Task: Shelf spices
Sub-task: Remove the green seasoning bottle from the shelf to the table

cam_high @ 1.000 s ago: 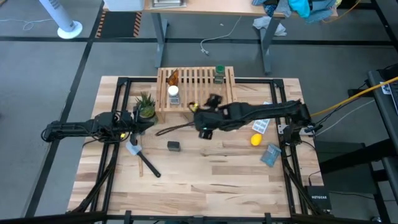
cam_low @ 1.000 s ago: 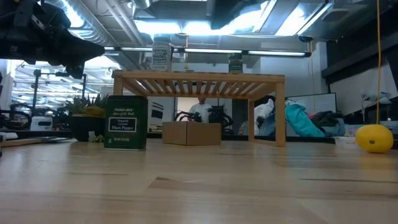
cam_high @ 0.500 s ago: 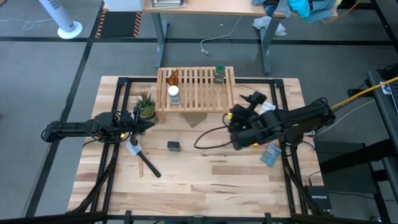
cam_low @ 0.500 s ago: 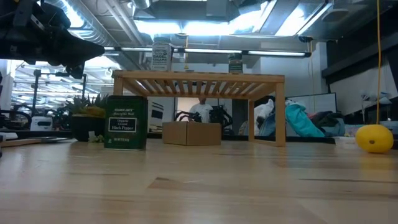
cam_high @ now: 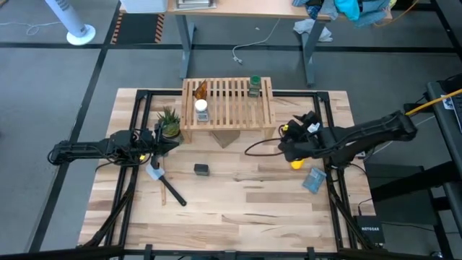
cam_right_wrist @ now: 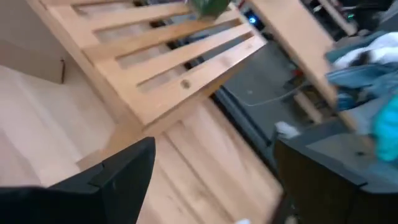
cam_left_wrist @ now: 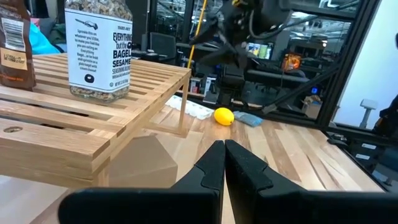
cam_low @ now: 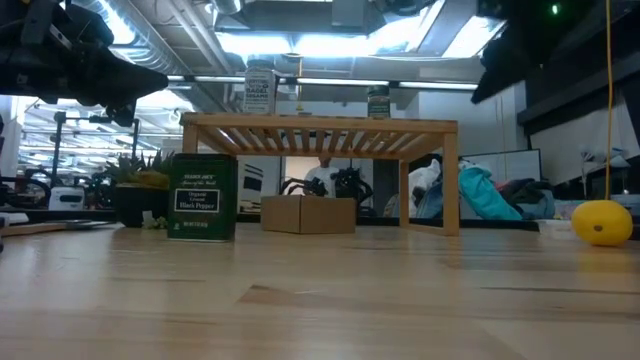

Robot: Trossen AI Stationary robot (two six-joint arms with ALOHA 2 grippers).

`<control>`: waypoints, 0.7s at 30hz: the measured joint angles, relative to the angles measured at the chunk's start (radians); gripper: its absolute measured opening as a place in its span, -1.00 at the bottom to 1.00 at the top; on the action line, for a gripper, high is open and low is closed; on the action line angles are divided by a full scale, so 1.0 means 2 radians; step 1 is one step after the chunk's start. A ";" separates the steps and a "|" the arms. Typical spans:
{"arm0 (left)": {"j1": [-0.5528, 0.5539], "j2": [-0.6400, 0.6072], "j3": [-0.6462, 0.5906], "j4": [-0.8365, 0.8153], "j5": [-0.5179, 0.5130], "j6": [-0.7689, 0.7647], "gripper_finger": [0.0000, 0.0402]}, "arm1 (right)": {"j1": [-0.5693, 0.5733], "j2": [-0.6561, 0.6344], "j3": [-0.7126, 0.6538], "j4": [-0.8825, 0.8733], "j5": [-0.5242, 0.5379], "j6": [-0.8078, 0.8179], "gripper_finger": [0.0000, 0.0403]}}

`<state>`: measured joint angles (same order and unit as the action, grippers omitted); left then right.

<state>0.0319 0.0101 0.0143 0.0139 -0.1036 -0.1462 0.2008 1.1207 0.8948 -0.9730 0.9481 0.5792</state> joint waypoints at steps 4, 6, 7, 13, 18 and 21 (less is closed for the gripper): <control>0.000 0.000 0.000 0.000 0.000 -0.001 -0.97 | -0.018 -0.055 -0.079 0.158 -0.033 -0.083 0.64; 0.000 0.000 0.000 0.000 0.000 -0.001 -0.97 | -0.027 -0.077 -0.111 0.246 -0.063 -0.152 0.64; 0.000 0.000 0.000 0.000 0.000 -0.001 -0.97 | -0.033 -0.085 -0.124 0.294 -0.080 -0.188 0.64; 0.000 0.000 0.000 0.000 0.000 -0.002 -0.97 | -0.106 -0.115 -0.177 0.522 -0.193 -0.375 0.64; 0.000 0.000 0.000 0.000 0.000 -0.001 -0.97 | -0.221 -0.111 -0.187 0.613 -0.294 -0.415 0.64; 0.000 0.000 0.000 0.000 0.000 -0.002 -0.97 | -0.291 -0.108 -0.187 0.623 -0.337 -0.425 0.64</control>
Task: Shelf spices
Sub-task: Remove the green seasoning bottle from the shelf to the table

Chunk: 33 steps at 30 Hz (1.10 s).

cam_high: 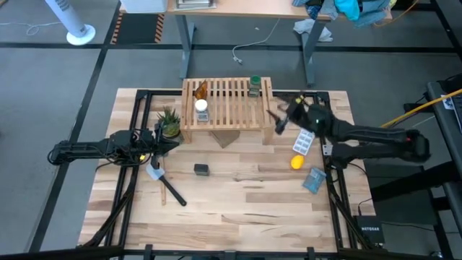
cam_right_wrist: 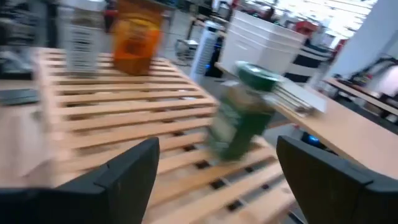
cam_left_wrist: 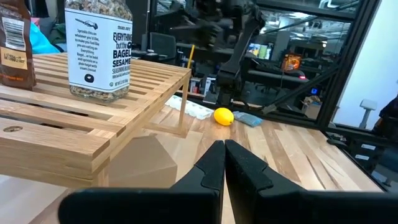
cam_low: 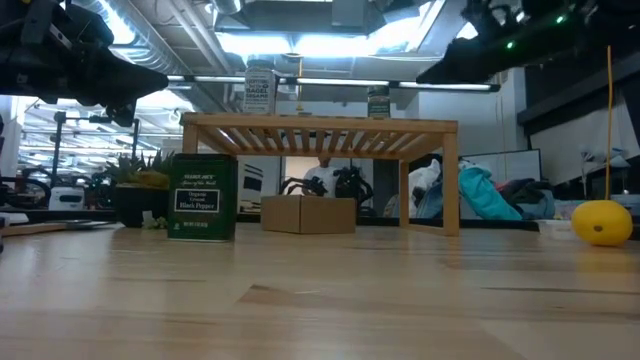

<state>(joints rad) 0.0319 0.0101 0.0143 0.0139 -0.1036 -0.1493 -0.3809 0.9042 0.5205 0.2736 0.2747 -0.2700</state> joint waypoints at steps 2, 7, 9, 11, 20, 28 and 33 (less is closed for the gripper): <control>0.000 0.000 0.000 0.000 0.000 0.000 -0.97 | -0.036 0.001 0.000 0.008 -0.009 0.011 0.64; 0.000 0.000 0.000 0.000 0.000 0.000 -0.97 | -0.073 0.002 0.000 0.007 -0.013 0.145 0.64; 0.000 0.000 0.000 0.000 0.000 0.000 -0.97 | -0.076 0.002 0.000 0.008 -0.013 0.188 0.64; 0.000 0.000 0.000 0.000 0.000 0.000 -0.97 | -0.076 0.002 0.000 0.014 -0.012 0.210 0.64; 0.000 0.000 0.000 0.000 0.000 0.013 -0.97 | -0.075 0.043 0.000 0.097 -0.068 0.197 0.64; 0.000 0.000 0.000 0.000 0.000 0.013 -0.97 | -0.086 0.140 0.019 0.155 -0.083 0.134 0.64; 0.000 0.000 0.000 0.000 0.000 0.013 -0.97 | -0.103 0.199 0.048 0.151 -0.144 0.148 0.64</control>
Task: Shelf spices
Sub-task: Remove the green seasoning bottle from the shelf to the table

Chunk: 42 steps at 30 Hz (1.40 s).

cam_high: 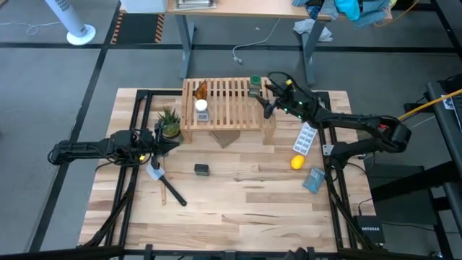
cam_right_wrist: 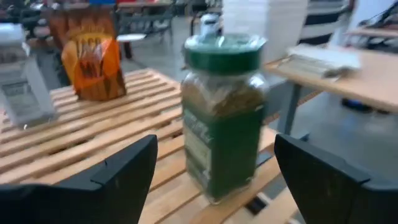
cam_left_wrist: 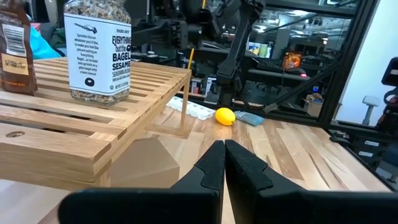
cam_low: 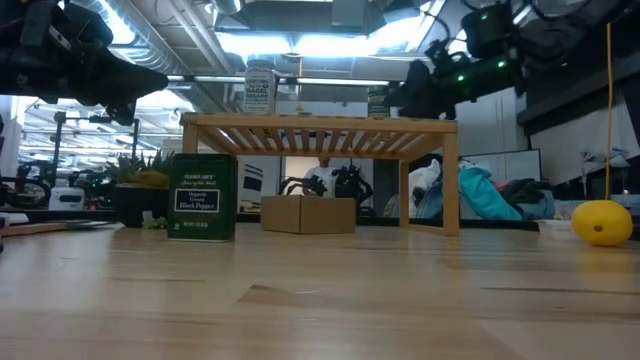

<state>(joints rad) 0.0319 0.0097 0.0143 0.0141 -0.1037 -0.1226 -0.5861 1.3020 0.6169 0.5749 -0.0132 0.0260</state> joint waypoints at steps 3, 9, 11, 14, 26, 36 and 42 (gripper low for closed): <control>0.000 0.000 0.000 0.000 0.000 0.000 -0.97 | -0.006 0.028 0.020 0.002 -0.007 -0.003 0.64; 0.000 0.000 0.000 0.000 0.000 0.000 -0.97 | -0.006 0.071 0.064 0.002 -0.007 -0.020 0.64; 0.000 0.000 0.000 0.000 0.000 0.000 -0.97 | -0.006 0.085 0.077 0.002 -0.007 -0.025 0.64; 0.000 0.000 0.000 0.000 0.000 0.000 -0.97 | -0.006 0.105 0.094 0.000 -0.007 -0.027 0.64; 0.000 0.000 0.000 0.000 0.000 -0.003 -0.97 | -0.006 0.134 0.105 -0.017 0.014 -0.027 0.54; 0.000 0.000 0.000 0.000 0.000 -0.004 -0.97 | -0.005 0.134 0.105 -0.023 0.014 -0.027 0.00; 0.000 0.000 0.000 0.000 0.000 -0.004 -0.97 | 0.012 0.130 0.105 -0.026 0.016 -0.011 0.00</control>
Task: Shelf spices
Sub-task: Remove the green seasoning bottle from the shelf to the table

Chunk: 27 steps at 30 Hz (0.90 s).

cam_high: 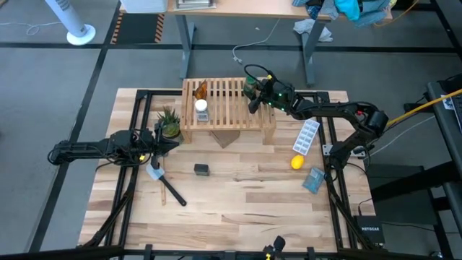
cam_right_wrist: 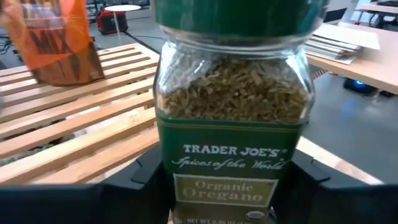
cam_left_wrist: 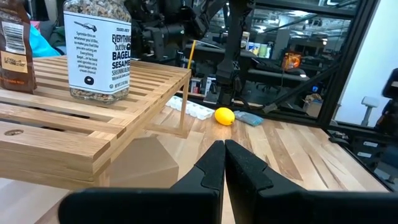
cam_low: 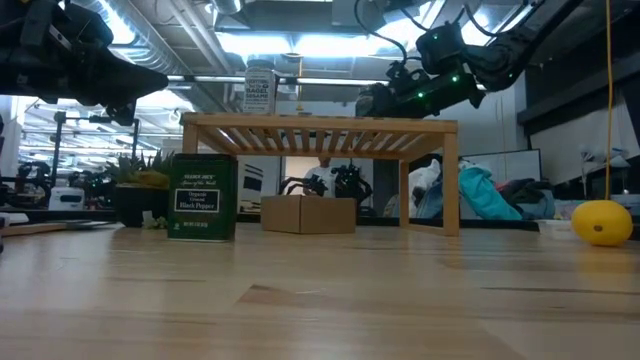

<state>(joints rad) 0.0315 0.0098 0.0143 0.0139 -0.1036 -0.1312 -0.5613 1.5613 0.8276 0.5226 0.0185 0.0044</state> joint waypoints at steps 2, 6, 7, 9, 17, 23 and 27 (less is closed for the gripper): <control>0.000 0.000 0.000 0.000 0.000 0.000 -0.97 | 0.013 -0.008 0.000 -0.001 0.000 0.001 0.00; 0.000 0.000 0.000 0.000 0.000 0.000 -0.97 | 0.052 -0.035 0.000 -0.006 0.034 0.009 0.00; 0.000 0.000 0.000 0.000 0.000 0.000 -0.97 | 0.065 -0.043 0.000 -0.011 0.046 0.009 0.00; 0.000 0.000 0.000 0.000 0.000 0.000 -0.97 | 0.094 -0.060 0.000 -0.024 0.074 0.008 0.00; 0.000 0.000 0.000 0.000 0.000 0.000 -0.97 | 0.273 -0.085 0.000 -0.080 0.215 0.043 0.00; 0.000 0.000 0.000 0.000 0.000 0.000 -0.97 | 0.422 -0.058 0.000 -0.079 0.362 0.128 0.00; 0.000 0.000 0.000 0.000 0.000 0.000 -0.97 | 0.487 -0.013 0.000 -0.077 0.447 0.205 0.00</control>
<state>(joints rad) 0.0315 0.0101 0.0143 0.0139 -0.1036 -0.1310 0.4133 1.5362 0.8276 0.3695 0.9123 0.4148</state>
